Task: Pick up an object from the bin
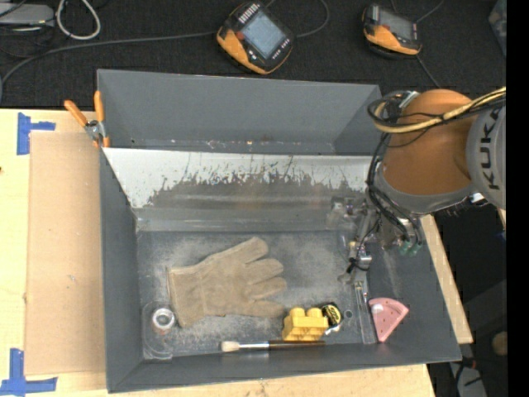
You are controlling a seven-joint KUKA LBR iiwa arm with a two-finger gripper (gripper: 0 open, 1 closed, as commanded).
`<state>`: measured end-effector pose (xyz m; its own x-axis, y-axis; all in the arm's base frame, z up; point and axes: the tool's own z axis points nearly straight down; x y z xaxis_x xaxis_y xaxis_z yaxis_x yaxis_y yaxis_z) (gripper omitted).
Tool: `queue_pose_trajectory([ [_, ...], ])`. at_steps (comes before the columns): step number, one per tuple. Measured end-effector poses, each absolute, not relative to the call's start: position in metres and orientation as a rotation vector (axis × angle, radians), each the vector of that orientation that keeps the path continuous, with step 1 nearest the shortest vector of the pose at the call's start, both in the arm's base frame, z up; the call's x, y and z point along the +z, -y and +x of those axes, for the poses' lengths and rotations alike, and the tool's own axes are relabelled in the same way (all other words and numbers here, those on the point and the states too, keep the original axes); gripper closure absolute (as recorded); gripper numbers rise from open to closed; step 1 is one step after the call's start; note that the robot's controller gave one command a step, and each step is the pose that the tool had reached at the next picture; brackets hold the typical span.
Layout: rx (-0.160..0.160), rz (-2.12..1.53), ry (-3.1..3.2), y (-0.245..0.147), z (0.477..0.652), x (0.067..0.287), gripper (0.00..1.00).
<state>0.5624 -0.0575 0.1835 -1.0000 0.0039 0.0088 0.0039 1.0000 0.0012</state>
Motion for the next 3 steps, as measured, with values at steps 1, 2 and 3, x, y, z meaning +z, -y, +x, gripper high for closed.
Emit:
queue_pose_trajectory([
  [1,-0.001,-0.002,3.14,0.057,0.564,0.188,0.0],
  [2,-0.005,0.099,3.128,0.023,0.493,0.172,0.0],
  [3,-0.002,-0.471,3.111,0.05,0.559,0.16,0.0],
])
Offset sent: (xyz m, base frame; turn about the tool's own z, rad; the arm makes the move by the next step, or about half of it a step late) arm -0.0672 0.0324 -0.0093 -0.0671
